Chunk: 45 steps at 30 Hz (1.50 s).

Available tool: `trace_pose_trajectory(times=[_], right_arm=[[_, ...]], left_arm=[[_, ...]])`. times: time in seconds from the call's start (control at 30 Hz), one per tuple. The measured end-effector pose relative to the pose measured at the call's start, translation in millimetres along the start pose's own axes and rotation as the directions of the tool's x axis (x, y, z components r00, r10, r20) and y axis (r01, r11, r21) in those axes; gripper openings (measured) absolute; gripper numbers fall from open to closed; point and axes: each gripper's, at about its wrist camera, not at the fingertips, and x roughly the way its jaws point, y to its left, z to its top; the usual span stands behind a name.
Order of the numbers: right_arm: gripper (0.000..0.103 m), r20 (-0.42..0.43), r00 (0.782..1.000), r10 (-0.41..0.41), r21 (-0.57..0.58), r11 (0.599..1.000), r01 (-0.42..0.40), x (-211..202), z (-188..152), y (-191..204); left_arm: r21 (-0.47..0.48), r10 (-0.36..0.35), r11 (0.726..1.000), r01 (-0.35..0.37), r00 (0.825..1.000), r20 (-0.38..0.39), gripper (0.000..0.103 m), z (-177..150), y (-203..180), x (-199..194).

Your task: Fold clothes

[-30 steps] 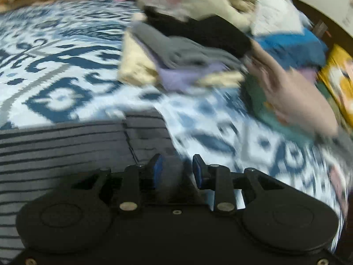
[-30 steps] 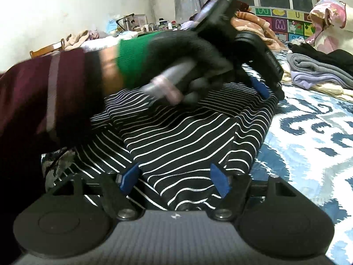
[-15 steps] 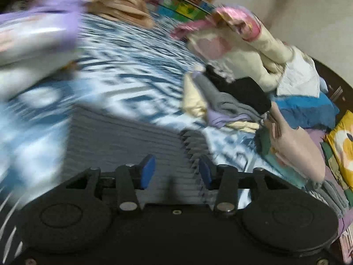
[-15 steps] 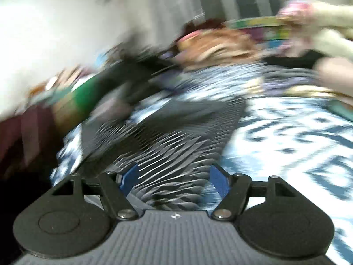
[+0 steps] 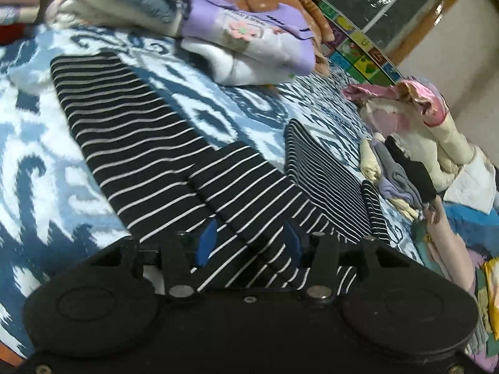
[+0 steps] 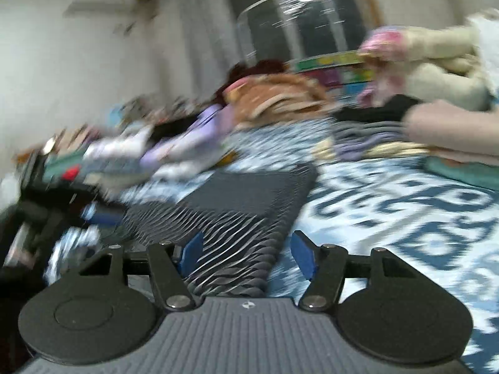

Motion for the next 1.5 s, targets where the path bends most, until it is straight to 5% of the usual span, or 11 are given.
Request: trace_pose_trajectory(times=[0.13,0.2,0.5,0.57,0.6,0.7,0.77,0.87,1.1,1.5], right_arm=[[0.061,-0.144,0.986,0.078,-0.088,0.992,-0.091,22.5,-10.9,29.3],[0.063,-0.216,0.975,0.056,-0.152,0.984,-0.090,29.0,-19.6,40.0],[0.062,-0.215,0.973,0.084,-0.201,0.971,-0.128,7.3,-15.9,39.9],[0.059,-0.176,0.981,0.080,-0.212,0.970,-0.117,3.0,-14.1,40.3],[0.060,-0.158,0.985,0.070,-0.216,0.971,-0.104,2.6,-13.3,38.5],[0.062,-0.262,0.960,0.098,-0.189,0.970,-0.151,22.6,-19.5,32.2],[0.061,-0.241,0.968,0.077,-0.262,0.955,-0.141,20.1,-21.4,41.0],[0.061,-0.191,0.978,0.088,-0.225,0.965,-0.131,16.5,-17.8,36.7],[0.063,-0.172,0.979,0.110,-0.248,0.957,-0.151,22.9,-21.1,41.3],[0.063,-0.197,0.970,0.146,-0.175,0.968,-0.181,26.8,-21.7,27.8]], left_arm=[[-0.010,-0.001,1.000,0.001,1.000,0.016,0.044,-0.8,0.5,8.6],[-0.040,0.004,0.999,-0.003,1.000,0.031,0.044,2.7,5.4,15.7],[-0.155,0.043,0.988,-0.029,0.995,0.092,0.035,16.6,23.7,36.4],[-0.146,0.051,0.989,-0.036,0.994,0.100,0.024,17.8,22.5,37.8],[-0.139,0.056,0.989,-0.042,0.993,0.101,0.009,18.2,21.6,38.3],[-0.107,0.063,0.993,-0.051,0.992,0.114,0.003,17.9,14.7,34.9],[-0.062,0.052,0.997,-0.044,0.990,0.129,0.002,19.5,5.0,29.3],[-0.001,0.017,1.000,-0.017,0.989,0.148,0.002,24.3,-12.4,19.7],[0.012,-0.087,0.996,0.086,0.987,0.133,0.002,42.0,-68.5,19.6],[-0.049,-0.169,0.984,0.170,0.985,0.020,0.002,68.6,-177.7,102.2]])
